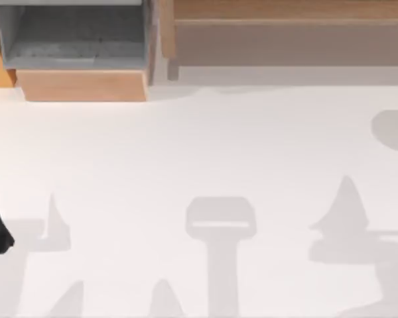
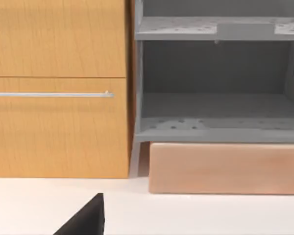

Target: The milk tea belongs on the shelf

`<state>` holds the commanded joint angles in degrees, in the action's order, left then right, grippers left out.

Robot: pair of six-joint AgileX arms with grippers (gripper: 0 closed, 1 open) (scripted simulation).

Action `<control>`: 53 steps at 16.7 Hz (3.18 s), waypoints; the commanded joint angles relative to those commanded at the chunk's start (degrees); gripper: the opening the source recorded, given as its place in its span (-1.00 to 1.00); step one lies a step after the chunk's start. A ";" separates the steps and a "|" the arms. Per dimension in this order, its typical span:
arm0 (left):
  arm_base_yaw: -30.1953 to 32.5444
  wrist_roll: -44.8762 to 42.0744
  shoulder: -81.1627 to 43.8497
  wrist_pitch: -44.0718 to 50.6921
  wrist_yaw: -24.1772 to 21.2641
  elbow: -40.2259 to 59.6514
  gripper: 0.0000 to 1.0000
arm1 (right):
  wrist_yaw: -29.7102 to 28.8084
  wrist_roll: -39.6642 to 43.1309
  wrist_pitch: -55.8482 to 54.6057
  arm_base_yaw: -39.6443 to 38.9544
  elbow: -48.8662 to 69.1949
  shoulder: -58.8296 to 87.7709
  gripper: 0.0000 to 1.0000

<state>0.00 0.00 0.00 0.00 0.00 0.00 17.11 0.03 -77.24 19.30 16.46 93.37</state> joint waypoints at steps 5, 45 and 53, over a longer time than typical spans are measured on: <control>0.00 0.00 0.00 0.00 0.00 0.00 1.00 | 3.79 -0.18 -16.93 3.94 3.65 20.72 1.00; 0.00 0.00 0.00 0.00 0.00 0.00 1.00 | -0.53 -0.23 -8.69 -0.36 22.79 31.50 -1.00; 0.00 0.00 0.00 0.00 0.00 0.00 1.00 | -0.52 -0.32 -8.17 -0.26 22.71 30.82 -1.00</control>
<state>0.00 0.00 0.00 0.00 0.00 0.00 16.59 -0.29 -85.41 19.04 39.17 124.18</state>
